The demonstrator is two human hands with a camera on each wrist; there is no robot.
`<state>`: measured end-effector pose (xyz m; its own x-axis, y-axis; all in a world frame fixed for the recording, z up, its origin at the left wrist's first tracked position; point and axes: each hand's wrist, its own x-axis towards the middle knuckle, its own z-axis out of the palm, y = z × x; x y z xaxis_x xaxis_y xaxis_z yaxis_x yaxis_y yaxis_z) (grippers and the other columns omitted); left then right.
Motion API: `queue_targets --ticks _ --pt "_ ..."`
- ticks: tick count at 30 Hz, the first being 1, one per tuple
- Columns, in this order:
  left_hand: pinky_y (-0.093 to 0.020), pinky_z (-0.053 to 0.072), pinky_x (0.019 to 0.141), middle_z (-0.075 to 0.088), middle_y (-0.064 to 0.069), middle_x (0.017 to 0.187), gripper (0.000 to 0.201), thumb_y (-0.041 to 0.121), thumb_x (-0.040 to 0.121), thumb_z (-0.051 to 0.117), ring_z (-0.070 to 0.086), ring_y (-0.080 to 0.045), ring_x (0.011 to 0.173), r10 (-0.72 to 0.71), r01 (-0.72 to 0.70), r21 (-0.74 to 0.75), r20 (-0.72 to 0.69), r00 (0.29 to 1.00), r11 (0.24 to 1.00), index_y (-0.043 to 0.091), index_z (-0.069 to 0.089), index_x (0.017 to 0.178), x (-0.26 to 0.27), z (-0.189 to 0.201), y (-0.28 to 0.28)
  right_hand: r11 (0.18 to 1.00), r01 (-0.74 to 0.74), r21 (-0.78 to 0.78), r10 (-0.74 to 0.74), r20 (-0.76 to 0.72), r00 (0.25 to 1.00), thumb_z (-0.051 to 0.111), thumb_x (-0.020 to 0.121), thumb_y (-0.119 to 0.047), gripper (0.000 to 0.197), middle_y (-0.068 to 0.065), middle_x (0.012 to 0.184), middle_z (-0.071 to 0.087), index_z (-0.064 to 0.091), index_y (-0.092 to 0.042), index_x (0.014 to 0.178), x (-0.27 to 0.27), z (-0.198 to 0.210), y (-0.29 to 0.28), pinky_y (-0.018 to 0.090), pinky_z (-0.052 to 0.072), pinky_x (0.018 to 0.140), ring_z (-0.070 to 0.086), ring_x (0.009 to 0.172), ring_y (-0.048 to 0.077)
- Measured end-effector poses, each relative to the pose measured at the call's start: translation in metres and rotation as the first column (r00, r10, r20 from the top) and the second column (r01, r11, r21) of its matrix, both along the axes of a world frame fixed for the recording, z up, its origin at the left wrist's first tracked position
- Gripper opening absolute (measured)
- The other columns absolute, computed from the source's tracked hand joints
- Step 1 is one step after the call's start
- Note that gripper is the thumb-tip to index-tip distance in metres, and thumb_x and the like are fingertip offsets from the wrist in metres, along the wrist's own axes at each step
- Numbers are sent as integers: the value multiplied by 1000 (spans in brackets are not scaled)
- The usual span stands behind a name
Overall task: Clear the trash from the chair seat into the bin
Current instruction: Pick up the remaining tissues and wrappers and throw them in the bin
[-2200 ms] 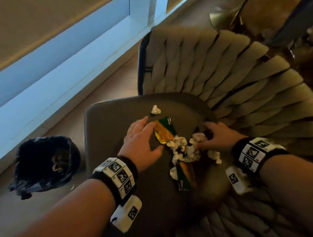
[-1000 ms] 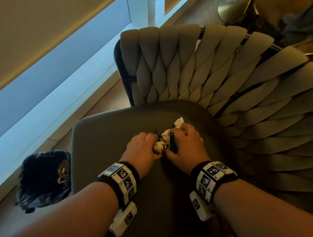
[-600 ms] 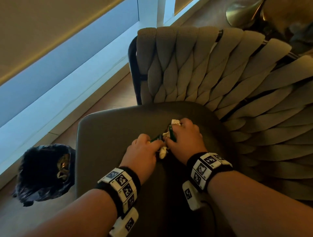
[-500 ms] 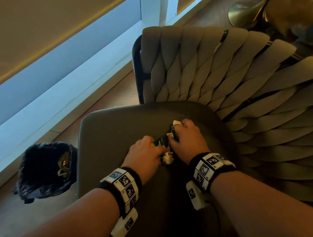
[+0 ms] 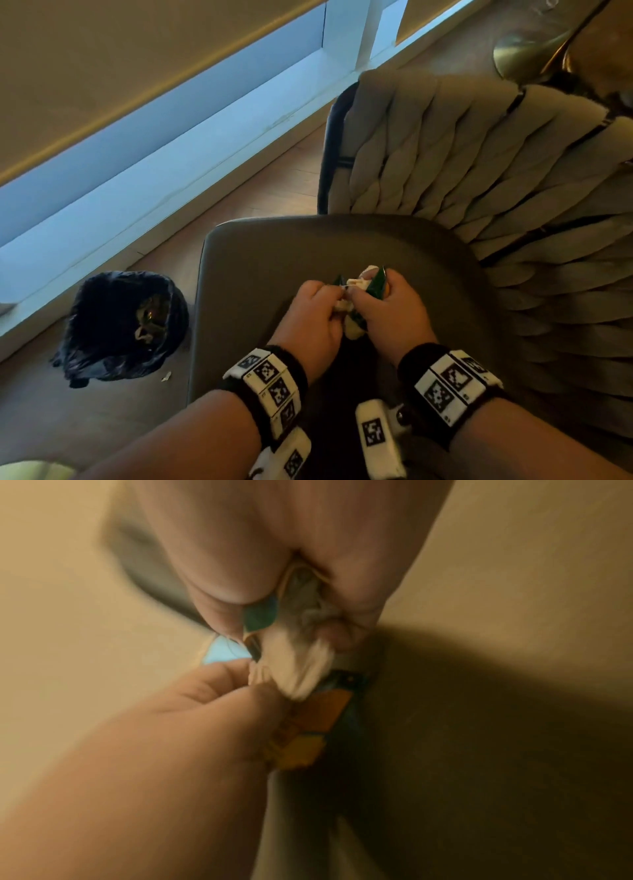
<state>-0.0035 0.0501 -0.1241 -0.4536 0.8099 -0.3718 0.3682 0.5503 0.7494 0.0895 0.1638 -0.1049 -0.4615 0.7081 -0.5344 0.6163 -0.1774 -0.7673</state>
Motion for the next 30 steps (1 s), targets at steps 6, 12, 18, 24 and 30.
queue_targets --ticks 6,12,18,24,30 --pt "-20 55 64 68 4 92 19 16 87 69 67 -6 79 550 -576 168 178 816 800 33 64 93 -65 18 -74 974 -119 -191 91 -147 985 74 84 -23 11 1 87 76 69 -30 91 -70 7 -63 38 62 74 75 78 14" --pt "-31 58 69 70 -4 98 16 19 89 67 69 -18 86 815 -841 16 240 528 540 25 65 103 -136 -10 -174 896 -290 -337 218 -235 947 74 87 -21 13 5 93 75 68 -26 97 -150 4 -139 42 64 81 75 86 20" --pt "-56 59 83 75 -9 102 42 50 65 70 73 -28 91 921 -927 -201 297 251 317 35 66 104 -178 -93 -268 833 -373 -409 323 -188 928 72 88 -30 21 1 95 73 66 -22 107 -208 -14 -192 20 56 60 72 79 12" --pt "-36 44 92 58 0 120 64 30 100 53 58 -14 95 856 -913 -294 506 102 282 38 18 153 -191 -84 -271 834 -355 -424 359 -72 930 70 88 -32 21 -2 88 72 68 -24 107 -229 -39 -217 19 53 53 70 68 7" --pt "-55 31 115 37 -10 157 77 49 89 58 40 -28 139 893 -891 -388 448 40 235 33 19 154 -168 -100 -295 839 -245 -486 286 12 958 67 90 -39 18 4 81 71 66 -22 95 -244 -68 -233 25 49 46 64 57 14"
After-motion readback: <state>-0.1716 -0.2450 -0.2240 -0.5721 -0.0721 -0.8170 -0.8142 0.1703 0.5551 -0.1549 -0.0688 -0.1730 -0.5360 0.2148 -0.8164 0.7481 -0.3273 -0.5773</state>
